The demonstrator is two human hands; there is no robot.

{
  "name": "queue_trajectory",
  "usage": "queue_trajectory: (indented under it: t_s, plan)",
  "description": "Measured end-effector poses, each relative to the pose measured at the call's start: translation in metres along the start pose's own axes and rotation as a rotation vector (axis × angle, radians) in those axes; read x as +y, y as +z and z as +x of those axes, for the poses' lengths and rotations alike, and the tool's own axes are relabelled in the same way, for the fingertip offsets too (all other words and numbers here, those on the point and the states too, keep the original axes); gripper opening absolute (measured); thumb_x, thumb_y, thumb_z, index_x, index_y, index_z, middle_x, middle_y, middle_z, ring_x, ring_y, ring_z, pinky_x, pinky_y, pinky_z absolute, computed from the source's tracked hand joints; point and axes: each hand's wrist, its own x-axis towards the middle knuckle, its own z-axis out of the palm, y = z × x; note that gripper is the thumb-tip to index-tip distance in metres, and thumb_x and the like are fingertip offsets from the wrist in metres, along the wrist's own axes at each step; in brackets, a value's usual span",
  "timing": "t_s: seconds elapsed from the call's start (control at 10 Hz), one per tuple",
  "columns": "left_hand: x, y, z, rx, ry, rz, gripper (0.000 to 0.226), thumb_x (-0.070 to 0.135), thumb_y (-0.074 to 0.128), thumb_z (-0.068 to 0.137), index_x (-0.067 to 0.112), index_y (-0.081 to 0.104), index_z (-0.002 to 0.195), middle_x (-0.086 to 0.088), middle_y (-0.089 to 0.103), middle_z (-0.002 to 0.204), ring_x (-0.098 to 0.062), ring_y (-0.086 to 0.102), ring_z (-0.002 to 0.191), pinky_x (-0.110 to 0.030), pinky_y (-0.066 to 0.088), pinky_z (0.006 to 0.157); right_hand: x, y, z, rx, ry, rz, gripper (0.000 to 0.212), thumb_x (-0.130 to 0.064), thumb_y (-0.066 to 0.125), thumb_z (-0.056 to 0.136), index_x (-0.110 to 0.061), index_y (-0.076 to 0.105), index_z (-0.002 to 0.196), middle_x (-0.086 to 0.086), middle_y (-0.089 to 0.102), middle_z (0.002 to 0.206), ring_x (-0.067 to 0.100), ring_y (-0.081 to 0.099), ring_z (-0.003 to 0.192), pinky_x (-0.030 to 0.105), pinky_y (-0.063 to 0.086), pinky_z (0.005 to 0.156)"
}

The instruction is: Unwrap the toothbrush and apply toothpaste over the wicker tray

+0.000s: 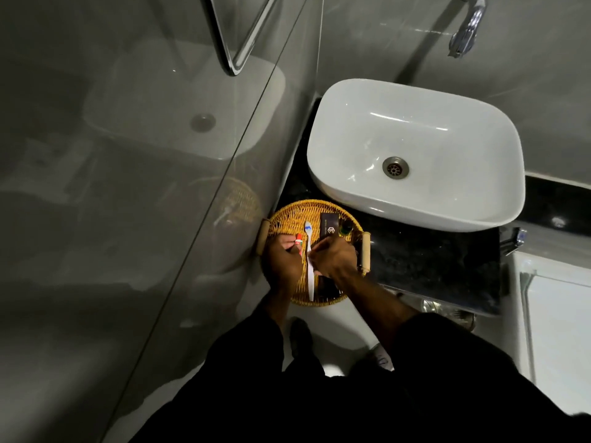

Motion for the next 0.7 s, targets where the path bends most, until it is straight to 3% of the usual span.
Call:
queue_trajectory:
  t_s: [0.1,0.2,0.3,0.5,0.6,0.7]
  plan:
    - [0.000,0.001,-0.004,0.036,-0.011,-0.001,0.018,0.007,0.070,0.089,0.005,0.072,0.106,-0.012,0.077,0.112,-0.027,0.070,0.105,-0.026,0.049,0.088,-0.003,0.007,-0.001,0.065,0.042,0.023,0.026,-0.029,0.072,0.090,-0.020,0.057,0.070,-0.003,0.064,0.072,0.006,0.059,0.057,0.018,0.050,0.046]
    - [-0.001,0.001,-0.003,0.046,-0.012,0.006,0.018,0.009,0.069,0.089,0.005,0.072,0.107,-0.013,0.076,0.113,-0.029,0.070,0.107,-0.037,0.055,0.097,-0.002,0.016,-0.004,0.132,0.004,0.121,0.029,-0.024,0.073,0.089,-0.027,0.056,0.066,-0.013,0.056,0.066,-0.005,0.045,0.051,0.009,0.031,0.041]
    - [-0.004,0.000,-0.003,0.047,-0.002,0.023,0.017,0.009,0.069,0.089,0.007,0.073,0.105,-0.012,0.076,0.112,-0.029,0.070,0.106,-0.043,0.056,0.098,0.001,0.020,-0.009,0.152,-0.039,0.152,0.003,-0.021,0.072,0.090,-0.019,0.074,0.090,-0.007,0.068,0.081,0.002,0.058,0.064,0.009,0.034,0.047]
    - [-0.004,-0.002,-0.003,0.035,0.008,0.050,0.017,0.006,0.068,0.088,0.008,0.074,0.104,-0.012,0.076,0.112,-0.029,0.069,0.106,-0.042,0.056,0.095,0.003,0.023,-0.017,0.221,-0.064,0.166,0.008,-0.021,0.071,0.090,-0.017,0.076,0.096,0.000,0.076,0.094,0.016,0.071,0.085,0.022,0.053,0.069]
    - [-0.001,-0.004,-0.004,0.036,0.048,0.069,0.014,0.009,0.069,0.088,0.010,0.073,0.102,-0.010,0.075,0.111,-0.028,0.069,0.105,-0.042,0.056,0.095,0.006,0.021,-0.017,0.271,-0.084,0.216,0.009,-0.020,0.072,0.089,-0.024,0.068,0.083,-0.008,0.070,0.082,0.010,0.067,0.076,0.018,0.048,0.064]
    - [-0.007,-0.004,-0.008,0.074,0.151,0.111,0.014,0.012,0.065,0.090,0.012,0.072,0.102,-0.010,0.073,0.114,-0.029,0.066,0.108,-0.045,0.054,0.096,0.012,0.018,-0.022,0.313,-0.128,0.288,0.021,-0.020,0.074,0.088,-0.032,0.059,0.077,-0.021,0.056,0.068,-0.009,0.053,0.062,0.006,0.036,0.055]
